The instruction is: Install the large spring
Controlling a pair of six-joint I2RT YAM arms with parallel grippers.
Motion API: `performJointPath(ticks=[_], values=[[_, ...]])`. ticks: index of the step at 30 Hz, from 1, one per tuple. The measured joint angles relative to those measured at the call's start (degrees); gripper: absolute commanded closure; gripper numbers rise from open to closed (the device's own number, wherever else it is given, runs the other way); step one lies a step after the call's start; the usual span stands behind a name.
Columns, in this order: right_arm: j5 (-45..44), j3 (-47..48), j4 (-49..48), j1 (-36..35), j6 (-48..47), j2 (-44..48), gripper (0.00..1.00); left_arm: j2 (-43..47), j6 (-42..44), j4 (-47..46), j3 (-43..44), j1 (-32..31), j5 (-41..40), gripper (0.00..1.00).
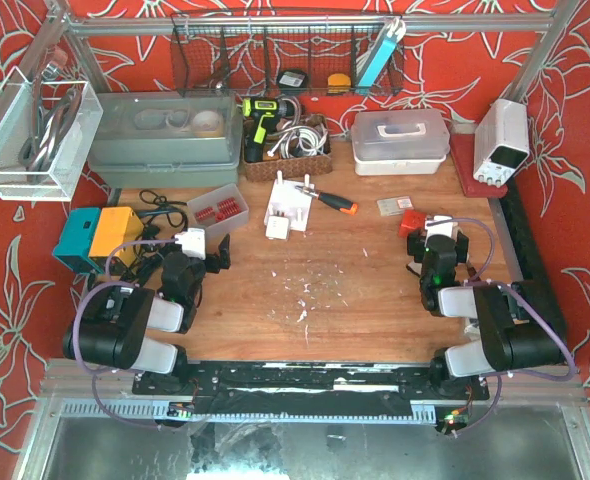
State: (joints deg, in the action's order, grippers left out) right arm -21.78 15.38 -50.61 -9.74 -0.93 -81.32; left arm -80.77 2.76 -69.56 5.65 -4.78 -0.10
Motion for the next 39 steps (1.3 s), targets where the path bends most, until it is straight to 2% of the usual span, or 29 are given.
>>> performJointPath(ticks=[20,22,25,28,30,33,39], values=[[0.0,0.0,0.1,0.0,0.0,0.8,0.01,0.1,0.0,0.1,0.0,0.0,0.0,0.0],[0.0,0.0,0.0,0.0,0.0,1.5,0.01,1.4,0.0,1.4,0.1,0.0,0.0,0.0],[0.3,-0.2,-0.1,-0.1,-0.1,2.5,0.01,7.0,-0.1,8.5,2.1,0.0,-0.1,0.0],[0.2,0.8,9.1,-0.5,-0.1,9.9,0.01,13.5,-0.3,16.3,6.3,0.0,-0.2,0.0],[0.0,4.1,16.6,-0.6,0.1,16.6,0.01,17.9,-1.1,20.0,8.4,0.0,-0.2,0.0],[0.3,10.2,22.8,-0.6,1.5,24.1,0.01,23.6,-2.9,25.8,10.2,0.0,0.3,0.0],[1.4,20.3,40.0,-0.6,11.1,29.9,0.01,31.5,-9.7,39.2,17.2,0.0,4.0,0.0]])
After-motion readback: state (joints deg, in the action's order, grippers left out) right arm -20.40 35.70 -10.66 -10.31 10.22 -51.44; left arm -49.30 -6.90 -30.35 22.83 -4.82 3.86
